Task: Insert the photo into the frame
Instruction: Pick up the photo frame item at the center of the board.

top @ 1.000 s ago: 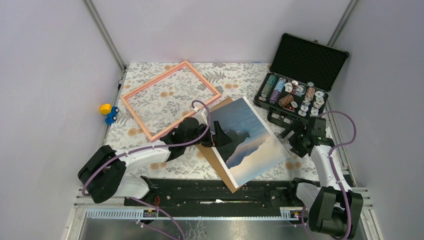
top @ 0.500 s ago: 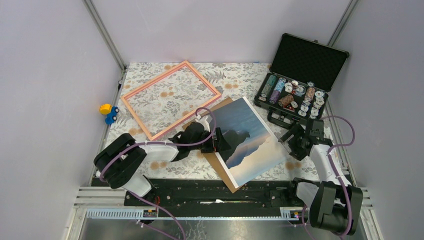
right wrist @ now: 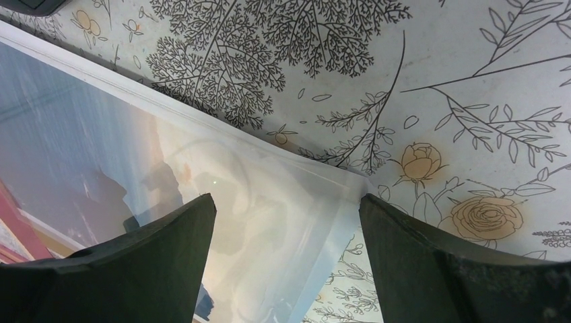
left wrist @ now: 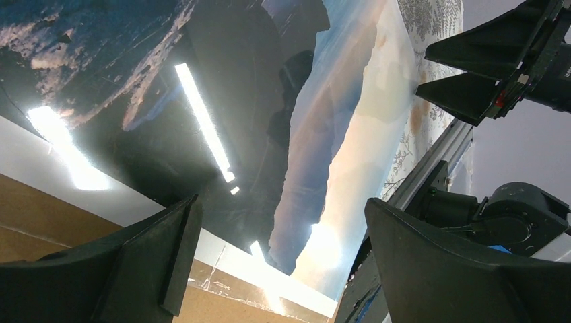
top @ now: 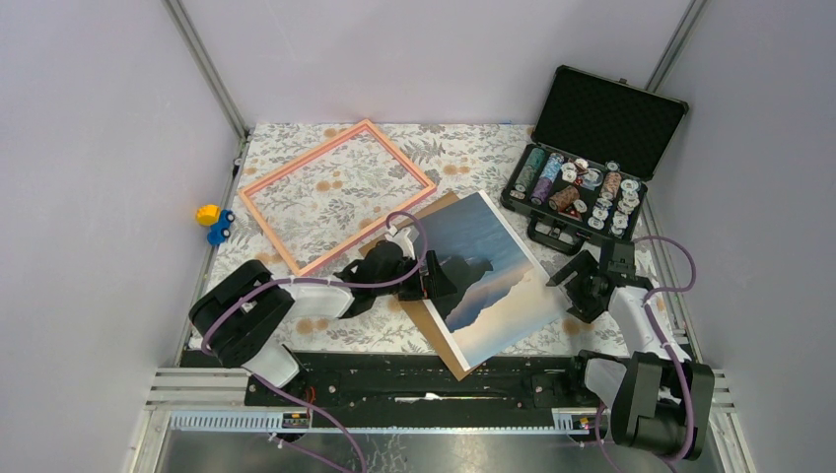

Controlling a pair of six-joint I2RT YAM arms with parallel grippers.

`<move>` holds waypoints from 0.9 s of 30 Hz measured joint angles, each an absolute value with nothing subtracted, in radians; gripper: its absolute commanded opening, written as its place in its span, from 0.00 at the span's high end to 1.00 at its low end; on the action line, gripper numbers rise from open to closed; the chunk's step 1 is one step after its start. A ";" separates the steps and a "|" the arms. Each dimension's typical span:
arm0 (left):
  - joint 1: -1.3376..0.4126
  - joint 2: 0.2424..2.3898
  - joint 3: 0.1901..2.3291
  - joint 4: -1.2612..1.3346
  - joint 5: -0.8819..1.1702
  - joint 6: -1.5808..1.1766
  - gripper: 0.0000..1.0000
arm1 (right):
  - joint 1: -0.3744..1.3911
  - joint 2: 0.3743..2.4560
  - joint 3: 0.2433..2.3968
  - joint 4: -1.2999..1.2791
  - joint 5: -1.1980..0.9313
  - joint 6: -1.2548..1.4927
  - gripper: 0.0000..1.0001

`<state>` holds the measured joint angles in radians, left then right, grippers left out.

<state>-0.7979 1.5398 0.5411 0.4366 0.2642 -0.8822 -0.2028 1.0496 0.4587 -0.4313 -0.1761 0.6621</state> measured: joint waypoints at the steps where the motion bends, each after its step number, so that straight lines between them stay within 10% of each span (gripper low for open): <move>1: -0.797 1.542 0.542 0.443 0.264 -0.883 0.01 | -0.203 1.053 0.458 -0.428 -0.176 0.662 0.14; 27: -0.798 1.548 0.534 0.470 0.245 -0.884 0.01 | -0.203 0.769 0.316 -0.217 -0.263 0.738 0.33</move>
<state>-0.7979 1.5482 0.5339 0.4702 0.2455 -0.8841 -0.2028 0.7692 0.3161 -0.2173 -0.2634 0.7383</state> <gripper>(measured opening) 0.987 0.733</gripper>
